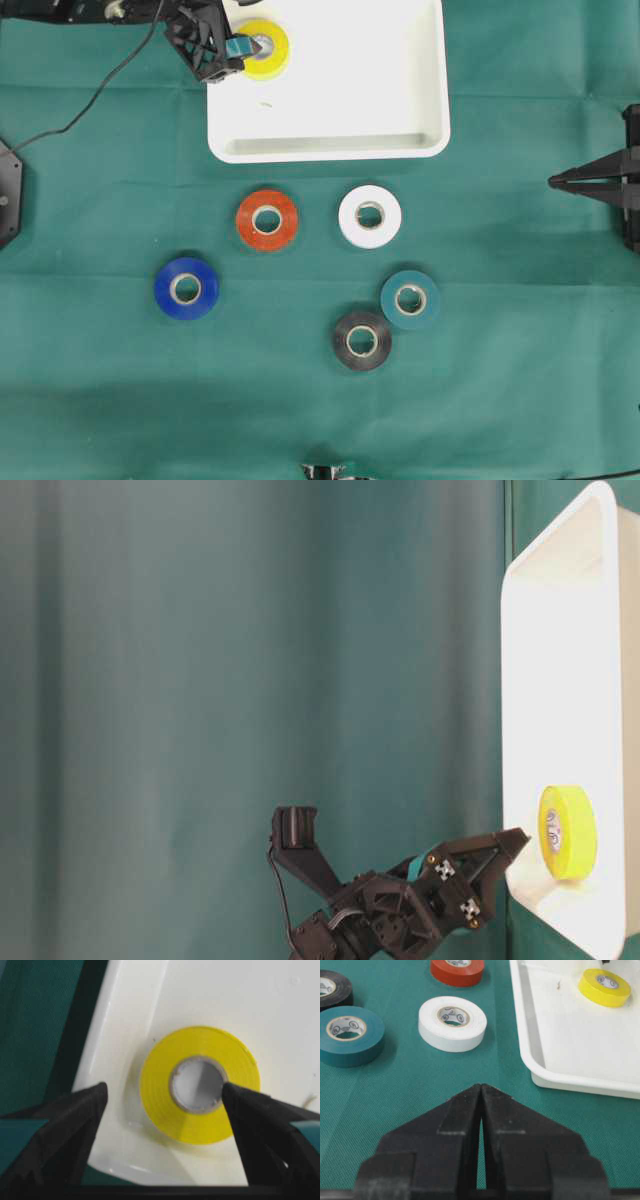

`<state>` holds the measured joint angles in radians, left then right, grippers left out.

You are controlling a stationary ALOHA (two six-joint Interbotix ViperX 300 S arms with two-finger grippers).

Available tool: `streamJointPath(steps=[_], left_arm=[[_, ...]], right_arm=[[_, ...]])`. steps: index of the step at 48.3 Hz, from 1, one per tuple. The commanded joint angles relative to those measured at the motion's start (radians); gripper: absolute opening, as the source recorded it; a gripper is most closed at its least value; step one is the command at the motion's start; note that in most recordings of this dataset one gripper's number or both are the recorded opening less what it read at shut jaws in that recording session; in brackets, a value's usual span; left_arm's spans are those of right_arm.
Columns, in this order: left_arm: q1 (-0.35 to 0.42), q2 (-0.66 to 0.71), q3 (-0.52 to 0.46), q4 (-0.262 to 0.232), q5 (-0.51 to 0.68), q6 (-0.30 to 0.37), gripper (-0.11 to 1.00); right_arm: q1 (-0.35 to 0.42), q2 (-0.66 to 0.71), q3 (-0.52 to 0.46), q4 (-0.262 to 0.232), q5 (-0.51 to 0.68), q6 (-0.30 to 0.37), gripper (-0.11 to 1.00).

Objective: Put the tape into the white case with the left arm.
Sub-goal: 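Carry the yellow tape to the white tray and release it, then withdraw the left gripper from the tray toward the white tape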

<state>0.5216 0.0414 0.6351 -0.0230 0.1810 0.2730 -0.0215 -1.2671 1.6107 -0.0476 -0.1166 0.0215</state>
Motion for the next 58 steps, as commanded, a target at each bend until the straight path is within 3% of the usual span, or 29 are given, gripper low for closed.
streamJointPath(steps=[1, 14, 37, 58], left_arm=[[-0.02, -0.055, 0.0, 0.002, -0.006, -0.002, 0.98], [-0.118, -0.187, 0.078, -0.002, -0.006, -0.008, 0.98], [-0.357, -0.448, 0.261, -0.003, -0.008, -0.012, 0.98], [-0.428, -0.571, 0.367, -0.003, -0.015, -0.071, 0.98]], right_arm=[[-0.002, 0.015, -0.009, -0.002, -0.011, -0.002, -0.09], [-0.002, 0.015, -0.011, -0.002, -0.011, -0.002, -0.09], [-0.002, 0.015, -0.011, -0.002, -0.011, -0.002, -0.09], [-0.002, 0.015, -0.009, -0.003, -0.011, 0.0, -0.09]])
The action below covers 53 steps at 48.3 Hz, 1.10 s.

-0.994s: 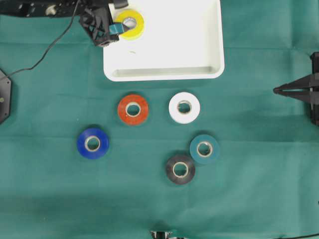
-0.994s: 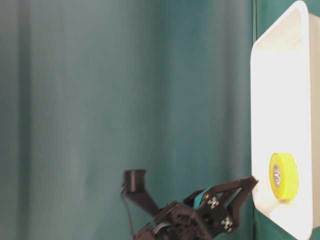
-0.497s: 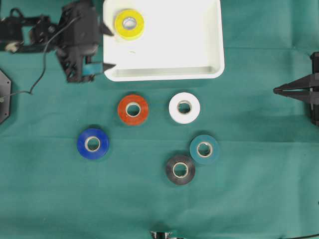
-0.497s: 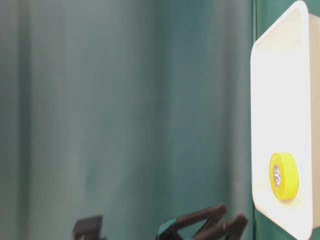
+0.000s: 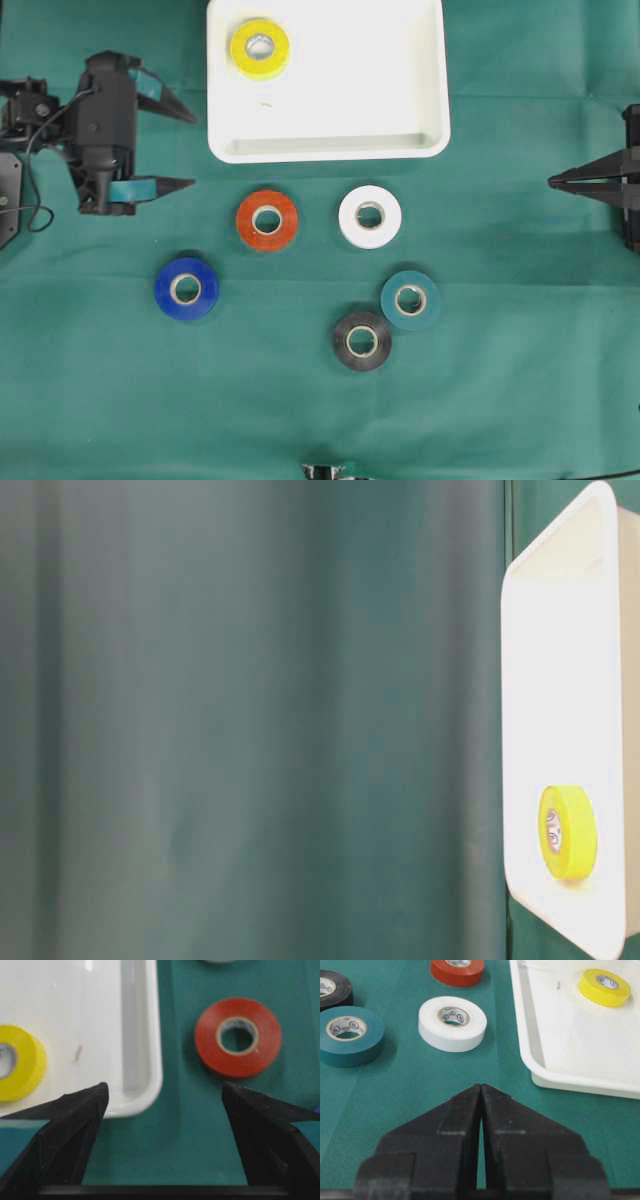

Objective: Put the tape into the white case with the left arm.
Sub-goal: 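Withdraw the left gripper from the tray toward the white tape, then grasp the white tape roll through its hole with the left gripper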

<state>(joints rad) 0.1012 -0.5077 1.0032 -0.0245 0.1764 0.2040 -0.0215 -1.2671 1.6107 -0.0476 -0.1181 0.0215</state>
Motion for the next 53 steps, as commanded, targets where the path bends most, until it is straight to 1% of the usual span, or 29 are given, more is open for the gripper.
streamJointPath(steps=[1, 13, 20, 26, 32, 38, 53], left_arm=[[-0.009, -0.025, 0.005, -0.003, -0.015, -0.002, 0.98], [-0.029, -0.034, 0.012, -0.003, -0.067, -0.003, 0.97], [-0.052, -0.006, 0.008, -0.003, -0.107, -0.005, 0.97], [-0.091, 0.04, -0.015, -0.003, -0.152, -0.005, 0.97], [-0.12, 0.109, -0.061, -0.003, -0.166, -0.005, 0.97], [-0.137, 0.199, -0.132, -0.003, -0.166, -0.003, 0.97], [-0.138, 0.402, -0.295, -0.003, -0.16, 0.002, 0.97]], right_arm=[[-0.002, 0.015, -0.011, -0.002, -0.009, -0.002, -0.09], [-0.002, 0.015, -0.011, -0.002, -0.009, -0.002, -0.09], [-0.002, 0.015, -0.009, -0.003, -0.009, -0.002, -0.09], [-0.002, 0.015, -0.011, -0.002, -0.009, -0.002, -0.09], [-0.002, 0.015, -0.011, -0.002, -0.009, -0.002, -0.09], [-0.002, 0.015, -0.011, -0.002, -0.009, -0.002, -0.09], [-0.002, 0.015, -0.011, -0.002, -0.009, -0.002, -0.09]])
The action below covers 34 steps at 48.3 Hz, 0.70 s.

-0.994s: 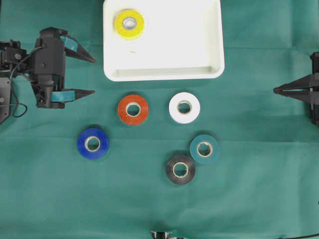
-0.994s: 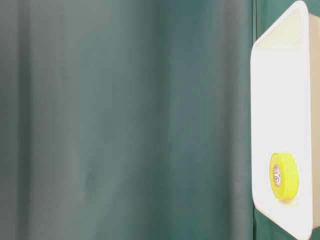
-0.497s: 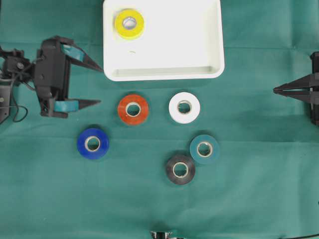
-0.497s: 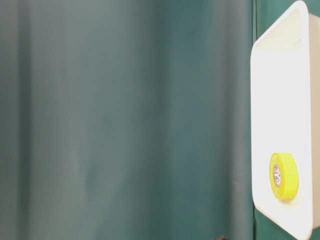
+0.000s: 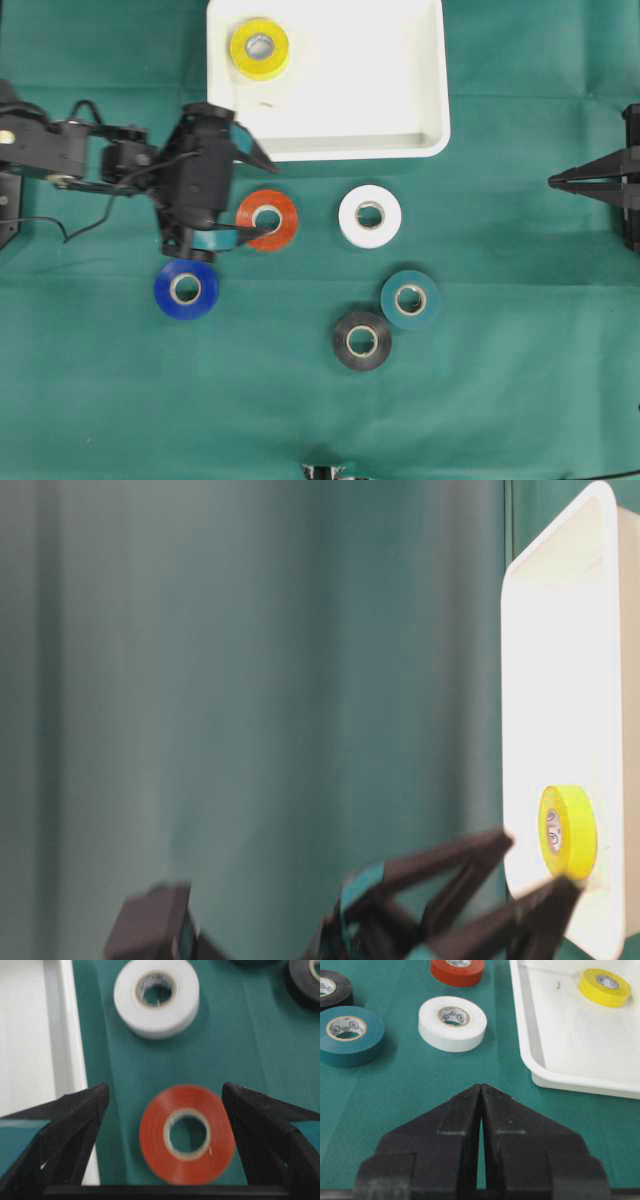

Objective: Put the tape into the white case with the left arm.
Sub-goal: 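Grasp the white tape roll through its hole with the left gripper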

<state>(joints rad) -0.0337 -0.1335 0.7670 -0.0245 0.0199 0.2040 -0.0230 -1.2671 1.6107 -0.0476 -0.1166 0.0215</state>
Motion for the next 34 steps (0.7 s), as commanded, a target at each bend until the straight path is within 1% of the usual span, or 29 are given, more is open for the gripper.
streamJointPath(steps=[1, 14, 34], left_arm=[[-0.005, 0.037, -0.066, -0.003, -0.002, 0.002, 0.97], [-0.017, 0.143, -0.172, -0.002, 0.051, 0.006, 0.97], [-0.023, 0.307, -0.324, 0.002, 0.078, 0.011, 0.97]], right_arm=[[0.0, 0.015, -0.011, -0.002, -0.011, -0.002, -0.09], [0.0, 0.017, -0.011, -0.003, -0.011, -0.002, -0.09], [0.0, 0.017, -0.011, -0.003, -0.011, -0.002, -0.09]])
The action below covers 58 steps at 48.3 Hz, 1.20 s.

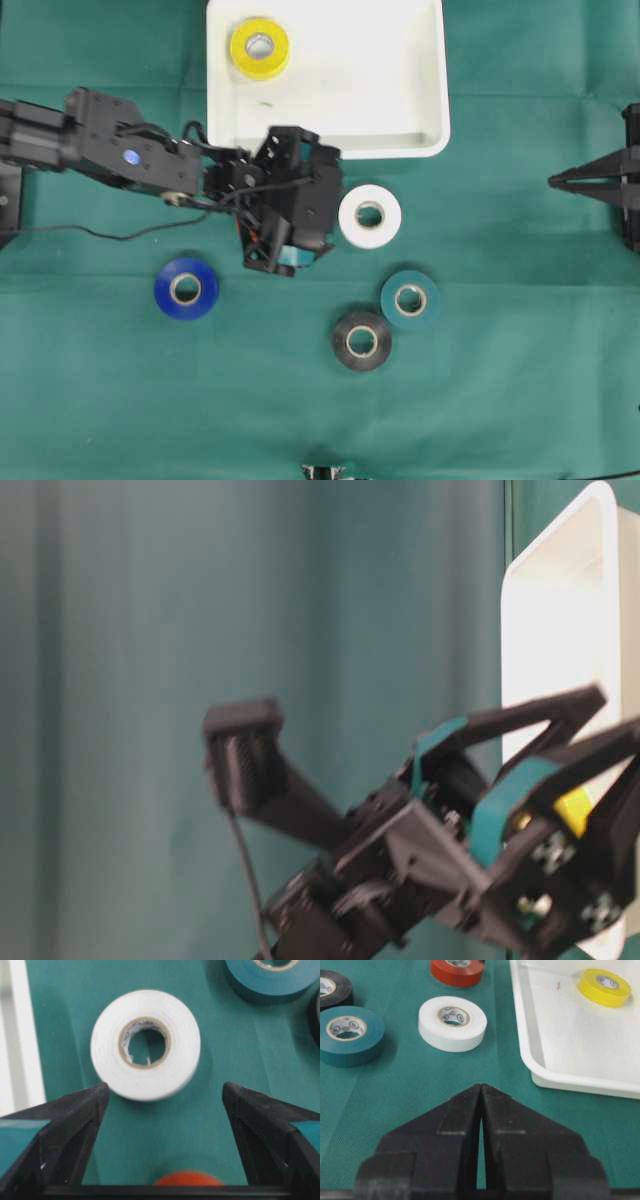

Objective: Put the tape into the white case with the left arm.
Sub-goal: 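Grasp the white tape roll through its hole with the left gripper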

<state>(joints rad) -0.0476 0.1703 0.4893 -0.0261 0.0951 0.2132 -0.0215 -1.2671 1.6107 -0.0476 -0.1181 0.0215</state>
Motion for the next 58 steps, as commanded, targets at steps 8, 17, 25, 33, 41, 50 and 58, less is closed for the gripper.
streamJointPath(steps=[8, 17, 25, 33, 41, 50, 58], left_arm=[[-0.028, 0.058, -0.1, 0.003, 0.025, 0.003, 0.97], [-0.035, 0.109, -0.14, 0.003, 0.055, 0.002, 0.97], [-0.041, 0.14, -0.17, 0.003, 0.064, 0.002, 0.97], [-0.041, 0.164, -0.202, 0.003, 0.066, 0.002, 0.97], [-0.041, 0.201, -0.233, 0.003, 0.086, 0.002, 0.97], [-0.04, 0.238, -0.262, 0.005, 0.161, -0.005, 0.97], [-0.038, 0.252, -0.284, 0.003, 0.224, -0.003, 0.97]], right_arm=[[-0.002, 0.015, -0.011, -0.003, -0.009, -0.002, -0.09], [-0.002, 0.015, -0.009, -0.003, -0.009, -0.002, -0.09], [-0.002, 0.015, -0.011, -0.003, -0.009, -0.002, -0.09], [-0.002, 0.015, -0.011, -0.002, -0.009, -0.002, -0.09], [-0.002, 0.015, -0.009, -0.002, -0.009, -0.002, -0.09], [-0.002, 0.015, -0.011, -0.002, -0.009, -0.002, -0.09], [-0.002, 0.015, -0.009, -0.002, -0.009, -0.002, -0.09]])
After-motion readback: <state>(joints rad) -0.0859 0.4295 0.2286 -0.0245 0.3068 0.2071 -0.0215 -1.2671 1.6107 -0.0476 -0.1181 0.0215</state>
